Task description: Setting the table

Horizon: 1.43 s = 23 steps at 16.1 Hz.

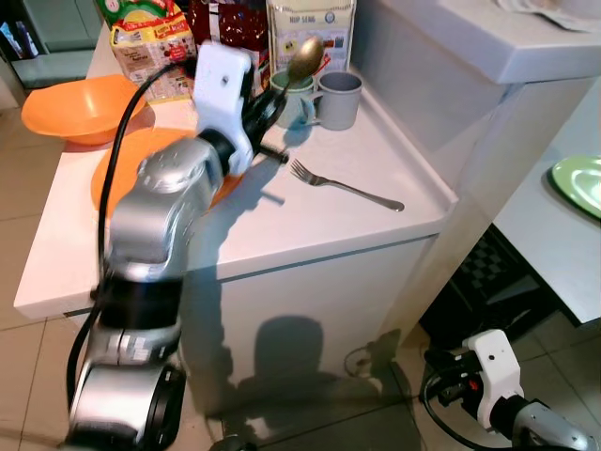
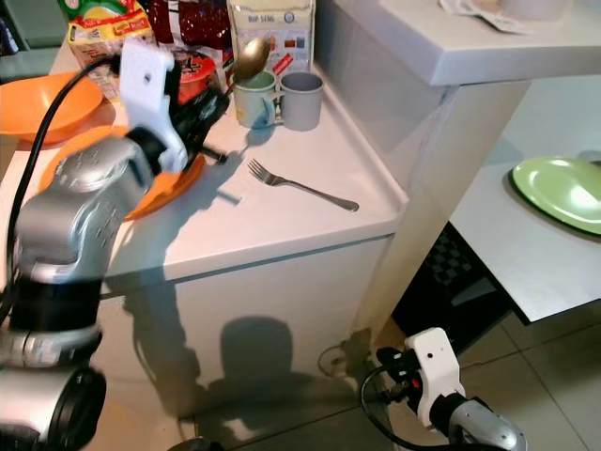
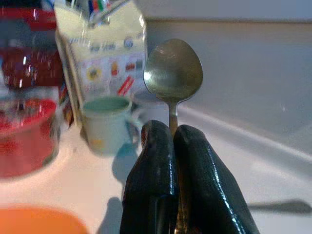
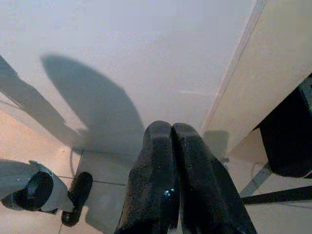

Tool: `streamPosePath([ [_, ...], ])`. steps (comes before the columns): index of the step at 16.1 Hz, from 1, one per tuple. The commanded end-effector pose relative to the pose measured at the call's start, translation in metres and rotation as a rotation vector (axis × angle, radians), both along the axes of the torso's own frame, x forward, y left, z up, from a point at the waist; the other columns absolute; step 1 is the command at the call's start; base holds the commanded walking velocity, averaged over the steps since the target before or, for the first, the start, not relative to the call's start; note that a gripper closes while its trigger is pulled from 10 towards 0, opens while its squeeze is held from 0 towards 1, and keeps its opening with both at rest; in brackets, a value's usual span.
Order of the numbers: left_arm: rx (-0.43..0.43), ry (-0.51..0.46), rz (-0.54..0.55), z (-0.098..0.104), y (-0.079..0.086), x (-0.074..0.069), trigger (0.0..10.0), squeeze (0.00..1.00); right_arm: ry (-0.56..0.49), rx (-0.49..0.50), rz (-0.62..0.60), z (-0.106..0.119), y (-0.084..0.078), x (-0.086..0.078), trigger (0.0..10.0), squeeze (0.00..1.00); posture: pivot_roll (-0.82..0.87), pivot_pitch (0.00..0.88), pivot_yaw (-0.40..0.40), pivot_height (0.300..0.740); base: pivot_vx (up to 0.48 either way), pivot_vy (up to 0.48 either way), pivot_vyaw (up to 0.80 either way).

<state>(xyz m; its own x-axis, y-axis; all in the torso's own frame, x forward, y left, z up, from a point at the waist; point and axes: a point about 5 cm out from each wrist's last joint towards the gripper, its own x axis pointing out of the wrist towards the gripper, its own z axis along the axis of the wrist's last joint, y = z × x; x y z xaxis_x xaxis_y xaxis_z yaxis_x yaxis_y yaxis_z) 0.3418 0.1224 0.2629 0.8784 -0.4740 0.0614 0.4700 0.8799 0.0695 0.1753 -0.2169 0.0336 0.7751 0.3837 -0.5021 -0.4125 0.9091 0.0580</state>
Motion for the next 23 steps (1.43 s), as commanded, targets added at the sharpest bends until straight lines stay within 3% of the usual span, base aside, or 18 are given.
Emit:
streamPosePath([
  [1, 0.000, -0.012, 0.009, 0.005, 0.002, -0.003, 0.0, 0.00, -0.006, -0.005, 0.014, 0.000, 0.000, 0.001, 10.0, 0.00, -0.01, 0.000, -0.021, 0.740, 0.000, 0.000, 0.00],
  [4, 0.002, 0.064, 0.050, -0.017, 0.011, -0.013, 0.0, 0.00, -0.037, 0.015, 0.023, -0.001, 0.003, 0.004, 10.0, 0.00, 0.00, 0.000, -0.014, 0.740, 0.000, 0.000, 0.00],
  [8, 0.003, 0.143, 0.041, -0.035, 0.008, -0.028, 0.0, 0.00, -0.061, 0.027, 0.022, -0.003, 0.006, 0.004, 10.0, 0.00, 0.00, 0.000, 0.004, 0.740, 0.000, 0.000, 0.00],
  [13, 0.006, 0.176, 0.039, -0.044, 0.008, -0.039, 0.0, 0.00, -0.075, 0.029, 0.011, -0.005, 0.007, 0.003, 10.0, 0.00, 0.01, 0.000, 0.012, 0.740, 0.000, 0.000, 0.00],
  [18, -0.008, 0.193, 0.093, -0.050, 0.021, -0.053, 0.0, 0.00, -0.093, 0.026, 0.002, -0.007, 0.008, 0.003, 10.0, 0.00, 0.02, 0.000, 0.012, 0.740, 0.000, 0.000, 0.00],
  [19, -0.010, 0.192, 0.095, -0.051, 0.021, -0.054, 0.0, 0.00, -0.096, 0.031, 0.000, -0.007, 0.014, 0.020, 10.0, 0.00, 0.03, 0.000, 0.009, 0.740, 0.000, 0.000, 0.00],
  [20, -0.031, 0.192, 0.101, -0.056, 0.021, -0.056, 0.0, 0.00, -0.125, 0.033, -0.006, 0.002, 0.027, 0.053, 10.0, 0.00, 0.03, 0.000, 0.007, 0.740, 0.000, 0.000, 0.00],
  [23, -0.053, 0.253, 0.163, -0.090, 0.029, -0.063, 0.0, 0.00, -0.189, 0.062, -0.030, 0.021, 0.037, 0.062, 10.0, 0.00, 0.02, 0.000, -0.001, 0.740, 0.000, 0.000, 0.00],
])
